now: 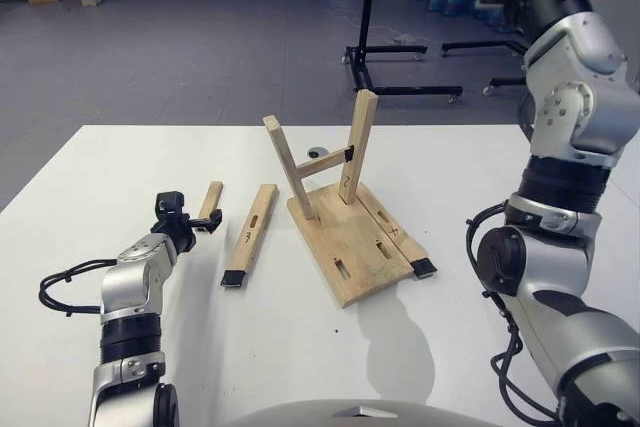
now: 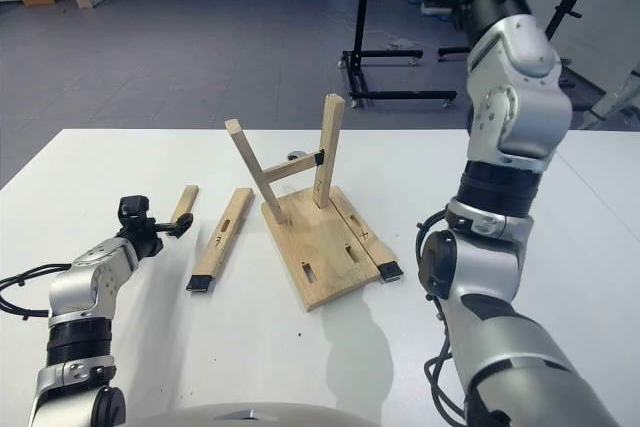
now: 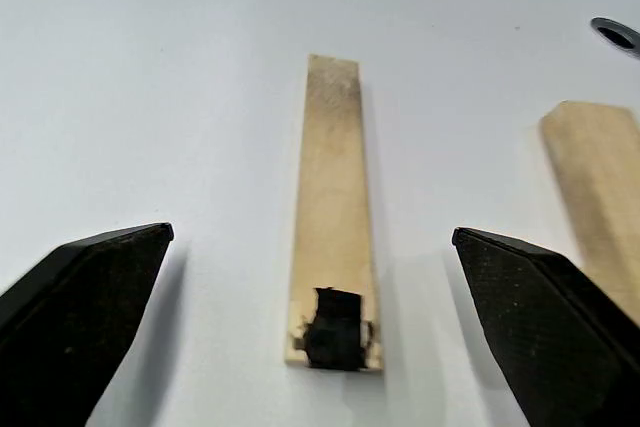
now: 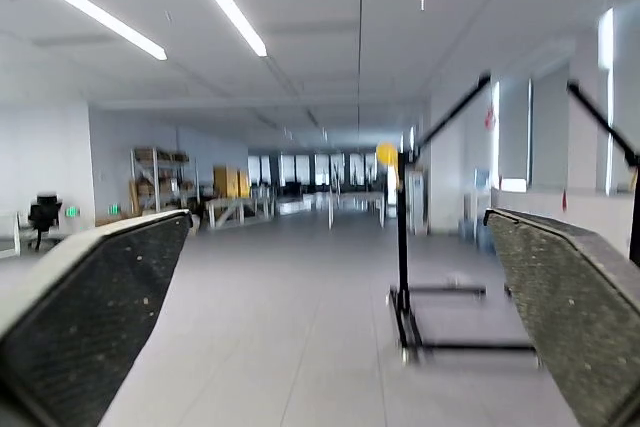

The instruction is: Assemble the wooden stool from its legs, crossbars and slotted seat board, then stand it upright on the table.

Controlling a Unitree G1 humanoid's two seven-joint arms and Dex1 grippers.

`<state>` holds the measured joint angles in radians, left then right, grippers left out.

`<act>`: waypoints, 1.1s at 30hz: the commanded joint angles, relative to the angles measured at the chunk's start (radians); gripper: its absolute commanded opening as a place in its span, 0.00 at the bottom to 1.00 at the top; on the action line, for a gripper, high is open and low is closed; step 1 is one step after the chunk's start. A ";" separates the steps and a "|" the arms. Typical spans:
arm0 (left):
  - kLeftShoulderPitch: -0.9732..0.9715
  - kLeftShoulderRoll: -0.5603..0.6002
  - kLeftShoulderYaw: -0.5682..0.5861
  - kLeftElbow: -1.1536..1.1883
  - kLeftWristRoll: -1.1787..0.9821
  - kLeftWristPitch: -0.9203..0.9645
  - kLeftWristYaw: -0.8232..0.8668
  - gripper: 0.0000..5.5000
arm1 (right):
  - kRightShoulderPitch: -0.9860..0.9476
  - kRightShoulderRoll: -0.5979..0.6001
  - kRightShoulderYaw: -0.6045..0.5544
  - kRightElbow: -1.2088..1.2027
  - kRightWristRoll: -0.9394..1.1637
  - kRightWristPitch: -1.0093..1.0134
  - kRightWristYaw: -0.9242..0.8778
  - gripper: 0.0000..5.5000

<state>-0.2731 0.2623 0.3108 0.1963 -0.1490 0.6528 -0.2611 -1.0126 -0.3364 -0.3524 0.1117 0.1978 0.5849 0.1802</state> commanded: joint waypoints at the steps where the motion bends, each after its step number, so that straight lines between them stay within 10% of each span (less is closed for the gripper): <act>1: -0.035 0.018 -0.019 0.172 0.014 -0.136 -0.005 0.93 | 0.027 0.021 0.017 -0.003 0.032 0.014 -0.012 0.98; 33: 0.035 -0.021 -0.199 0.361 0.079 -0.207 0.081 0.23 | 0.038 0.045 0.050 0.012 0.087 0.013 -0.068 0.98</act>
<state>-0.3158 0.2621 0.1321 0.4720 -0.0834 0.3300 -0.1906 -0.9895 -0.2955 -0.3049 0.1248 0.2750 0.5876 0.1189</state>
